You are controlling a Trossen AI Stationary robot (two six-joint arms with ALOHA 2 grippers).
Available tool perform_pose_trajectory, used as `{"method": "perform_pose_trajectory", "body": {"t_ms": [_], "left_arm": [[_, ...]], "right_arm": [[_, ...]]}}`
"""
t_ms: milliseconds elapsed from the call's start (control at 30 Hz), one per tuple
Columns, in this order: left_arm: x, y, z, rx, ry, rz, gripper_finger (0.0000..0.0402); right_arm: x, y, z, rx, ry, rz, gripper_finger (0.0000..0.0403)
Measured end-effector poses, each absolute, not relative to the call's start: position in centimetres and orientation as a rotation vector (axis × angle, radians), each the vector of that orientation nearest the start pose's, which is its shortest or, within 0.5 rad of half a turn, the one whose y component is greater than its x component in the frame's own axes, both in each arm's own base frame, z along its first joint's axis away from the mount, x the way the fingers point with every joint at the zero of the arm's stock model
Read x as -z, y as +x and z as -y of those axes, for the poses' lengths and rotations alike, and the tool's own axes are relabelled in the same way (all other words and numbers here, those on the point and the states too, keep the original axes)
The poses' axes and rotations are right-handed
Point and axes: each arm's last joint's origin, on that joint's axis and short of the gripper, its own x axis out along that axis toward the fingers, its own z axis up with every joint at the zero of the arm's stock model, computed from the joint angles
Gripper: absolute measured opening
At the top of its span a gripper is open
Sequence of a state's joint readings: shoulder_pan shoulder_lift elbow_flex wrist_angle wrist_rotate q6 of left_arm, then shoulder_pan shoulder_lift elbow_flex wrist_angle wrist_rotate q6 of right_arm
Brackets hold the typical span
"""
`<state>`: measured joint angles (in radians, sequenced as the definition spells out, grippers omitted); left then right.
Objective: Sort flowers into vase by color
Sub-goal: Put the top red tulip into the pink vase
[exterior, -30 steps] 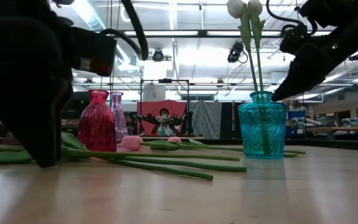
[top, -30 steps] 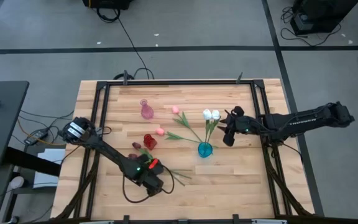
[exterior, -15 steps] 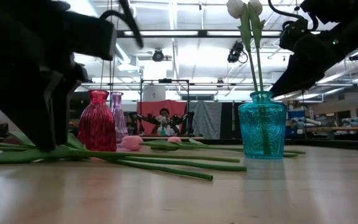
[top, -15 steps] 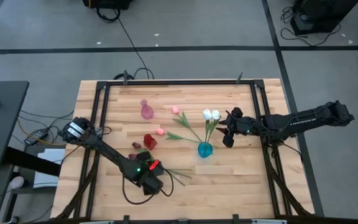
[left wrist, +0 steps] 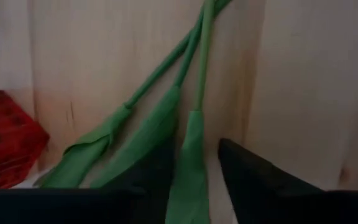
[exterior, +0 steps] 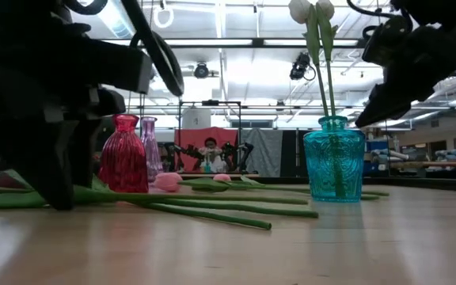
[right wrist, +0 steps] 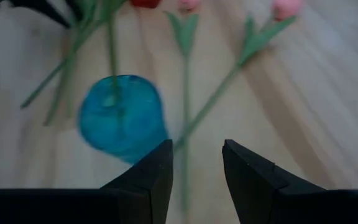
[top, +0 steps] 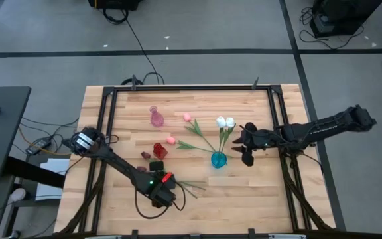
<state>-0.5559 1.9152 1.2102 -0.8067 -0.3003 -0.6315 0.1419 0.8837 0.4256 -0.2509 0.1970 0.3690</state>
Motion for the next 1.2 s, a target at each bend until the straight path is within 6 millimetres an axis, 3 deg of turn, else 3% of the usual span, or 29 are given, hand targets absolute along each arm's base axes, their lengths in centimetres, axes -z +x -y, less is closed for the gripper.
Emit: {"method": "perform_pose_trajectory", "body": {"t_ms": [233,400,600,767,1000,1200], "left_arm": [[-15.1,29.4,17.3,-0.234,0.108,-1.364,0.0016],[-17.4,30.0,17.6,-0.259,0.101,-1.385,0.0028],[-21.9,30.9,18.0,-0.271,0.122,-1.389,0.0029],[-24.8,31.6,17.2,-0.251,0.164,-1.395,0.0023],[-25.3,33.0,14.7,-0.217,0.269,-1.398,0.0022],[-25.5,33.7,13.9,-0.215,0.394,-1.345,0.0021]], "right_arm": [[-20.9,16.9,-3.5,0.123,0.278,-0.731,0.015],[-23.4,16.8,-4.3,0.111,0.281,-0.752,0.015],[-26.4,17.4,-6.5,-0.147,0.267,-0.638,0.015],[-27.0,18.7,-8.5,-0.144,0.205,-0.655,0.015],[-26.8,22.1,-10.6,-0.096,0.063,-0.705,0.015],[-26.3,23.4,-11.1,-0.019,-0.063,-0.674,0.015]]}}
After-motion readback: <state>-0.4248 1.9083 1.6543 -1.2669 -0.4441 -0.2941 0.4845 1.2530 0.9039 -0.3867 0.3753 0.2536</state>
